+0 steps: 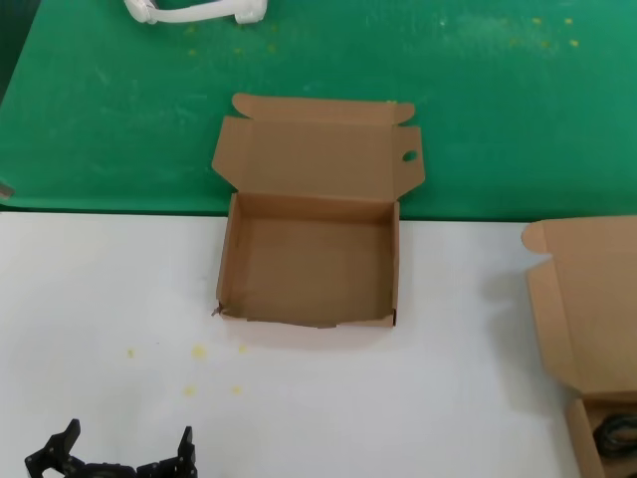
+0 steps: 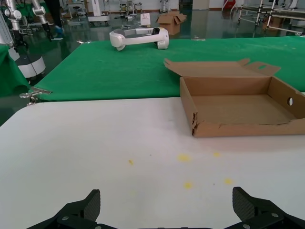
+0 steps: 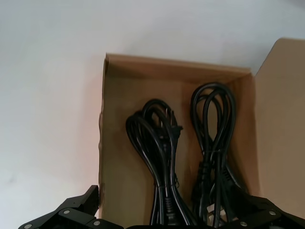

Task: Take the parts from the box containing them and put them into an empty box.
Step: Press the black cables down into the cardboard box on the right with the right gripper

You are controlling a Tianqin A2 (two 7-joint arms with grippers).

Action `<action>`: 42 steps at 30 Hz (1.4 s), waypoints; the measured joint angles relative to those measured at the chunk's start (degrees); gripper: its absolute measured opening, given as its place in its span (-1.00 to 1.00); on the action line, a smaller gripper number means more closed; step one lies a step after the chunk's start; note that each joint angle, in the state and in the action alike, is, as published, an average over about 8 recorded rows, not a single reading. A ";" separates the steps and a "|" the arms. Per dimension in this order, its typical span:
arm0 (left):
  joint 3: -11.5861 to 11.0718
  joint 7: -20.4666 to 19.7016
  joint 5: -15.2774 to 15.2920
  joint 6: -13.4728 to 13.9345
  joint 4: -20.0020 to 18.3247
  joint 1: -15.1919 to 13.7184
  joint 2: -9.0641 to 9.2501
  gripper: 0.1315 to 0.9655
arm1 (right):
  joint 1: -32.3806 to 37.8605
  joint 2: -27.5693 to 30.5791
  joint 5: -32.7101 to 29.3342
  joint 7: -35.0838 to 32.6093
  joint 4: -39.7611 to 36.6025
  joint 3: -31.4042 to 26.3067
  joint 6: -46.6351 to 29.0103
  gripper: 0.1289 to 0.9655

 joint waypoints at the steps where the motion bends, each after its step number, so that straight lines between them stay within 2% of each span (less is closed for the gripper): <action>1: 0.00 0.00 0.00 0.00 0.00 0.00 0.00 1.00 | -0.57 -0.59 -1.89 1.12 -0.39 1.23 -0.67 0.99; 6: 0.00 0.00 0.00 0.00 0.00 0.00 0.00 1.00 | -3.67 -3.58 -8.12 3.62 -2.36 7.90 -3.74 0.94; 12: 0.00 0.00 0.00 0.00 0.00 0.00 0.00 1.00 | -6.69 -6.11 -12.32 4.81 -3.19 15.04 -7.02 0.85; 15: 0.00 0.00 0.00 0.00 0.00 0.00 0.00 1.00 | -8.33 -6.51 -14.04 6.06 -2.31 18.21 -8.51 0.85; 23: 0.00 0.00 0.00 0.00 0.00 0.00 0.00 1.00 | -14.38 -4.90 -17.23 11.08 3.00 26.07 -11.15 0.59; 30: 0.00 0.00 0.00 0.00 0.00 0.00 0.00 1.00 | -17.86 -4.32 -19.14 13.36 5.48 32.15 -13.17 0.66; 42: 0.00 0.00 0.01 0.00 0.00 0.00 0.00 1.00 | -13.09 -11.85 -22.87 8.60 -0.49 36.47 -19.41 0.90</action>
